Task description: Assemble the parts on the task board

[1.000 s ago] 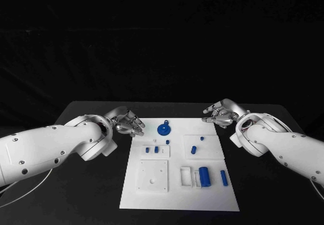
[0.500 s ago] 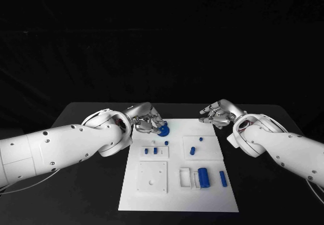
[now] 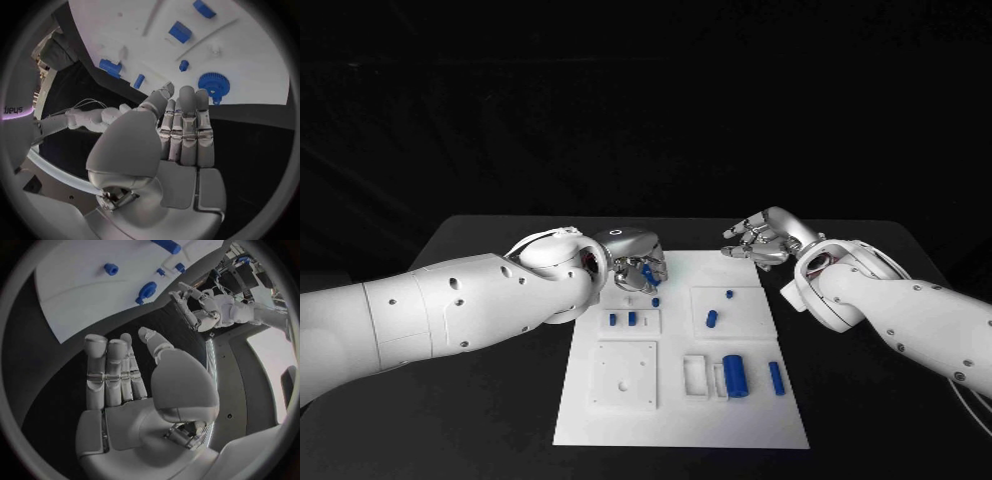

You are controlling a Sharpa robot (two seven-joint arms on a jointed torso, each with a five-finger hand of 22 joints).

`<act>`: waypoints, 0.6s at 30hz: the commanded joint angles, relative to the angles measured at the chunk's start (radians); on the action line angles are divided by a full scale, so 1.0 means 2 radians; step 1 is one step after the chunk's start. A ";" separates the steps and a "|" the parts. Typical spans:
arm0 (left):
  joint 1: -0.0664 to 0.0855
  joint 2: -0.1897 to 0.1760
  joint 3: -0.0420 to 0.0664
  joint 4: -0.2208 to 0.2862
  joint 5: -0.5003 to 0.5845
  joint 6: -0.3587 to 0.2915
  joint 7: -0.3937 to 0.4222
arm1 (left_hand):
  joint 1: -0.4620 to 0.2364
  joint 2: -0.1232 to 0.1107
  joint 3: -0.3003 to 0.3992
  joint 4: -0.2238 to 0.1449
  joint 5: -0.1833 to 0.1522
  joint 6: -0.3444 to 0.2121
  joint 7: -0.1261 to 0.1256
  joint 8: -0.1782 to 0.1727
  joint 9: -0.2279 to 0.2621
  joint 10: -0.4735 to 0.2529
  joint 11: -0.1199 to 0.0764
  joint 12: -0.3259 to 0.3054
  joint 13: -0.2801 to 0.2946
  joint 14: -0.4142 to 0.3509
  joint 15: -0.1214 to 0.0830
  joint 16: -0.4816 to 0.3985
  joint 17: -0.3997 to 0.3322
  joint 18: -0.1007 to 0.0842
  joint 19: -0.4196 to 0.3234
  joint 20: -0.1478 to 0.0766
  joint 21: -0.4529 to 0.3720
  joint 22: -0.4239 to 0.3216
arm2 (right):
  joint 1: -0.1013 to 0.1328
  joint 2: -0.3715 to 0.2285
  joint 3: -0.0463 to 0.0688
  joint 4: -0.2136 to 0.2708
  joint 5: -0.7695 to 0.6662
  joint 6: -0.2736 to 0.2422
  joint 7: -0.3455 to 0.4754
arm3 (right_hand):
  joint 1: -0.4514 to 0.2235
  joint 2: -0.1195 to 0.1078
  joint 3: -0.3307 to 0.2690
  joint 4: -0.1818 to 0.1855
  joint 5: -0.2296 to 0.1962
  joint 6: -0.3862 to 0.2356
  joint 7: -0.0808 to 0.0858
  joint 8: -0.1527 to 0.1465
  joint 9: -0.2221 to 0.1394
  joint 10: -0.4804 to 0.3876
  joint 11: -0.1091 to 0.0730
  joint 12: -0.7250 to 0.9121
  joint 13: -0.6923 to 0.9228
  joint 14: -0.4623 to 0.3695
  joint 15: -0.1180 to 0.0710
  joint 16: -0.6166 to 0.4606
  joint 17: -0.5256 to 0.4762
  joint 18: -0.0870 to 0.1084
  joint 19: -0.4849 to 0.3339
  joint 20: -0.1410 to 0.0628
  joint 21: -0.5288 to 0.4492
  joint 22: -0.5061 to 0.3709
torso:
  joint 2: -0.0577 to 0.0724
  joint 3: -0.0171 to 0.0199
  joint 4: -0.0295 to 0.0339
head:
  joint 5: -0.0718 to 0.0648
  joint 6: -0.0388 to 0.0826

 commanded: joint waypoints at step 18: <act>-0.016 0.029 -0.007 -0.039 -0.051 0.026 0.004 | -0.005 -0.007 0.017 0.006 0.001 -0.007 0.003 -0.002 0.000 -0.014 0.003 -0.003 0.000 -0.003 0.004 0.045 0.005 0.011 0.003 0.002 0.029 0.011 | 0.000 0.002 0.001 0.003 0.001 -0.005 0.009 | -0.004 -0.003 0.005 0.002 0.002 0.003 0.001 -0.002 0.000 0.019 0.002 -0.055 -0.042 -0.003 0.001 0.003 -0.006 0.010 0.021 -0.003 -0.012 0.029 | 0.000 0.0006 -0.0006 | -0.003 -0.003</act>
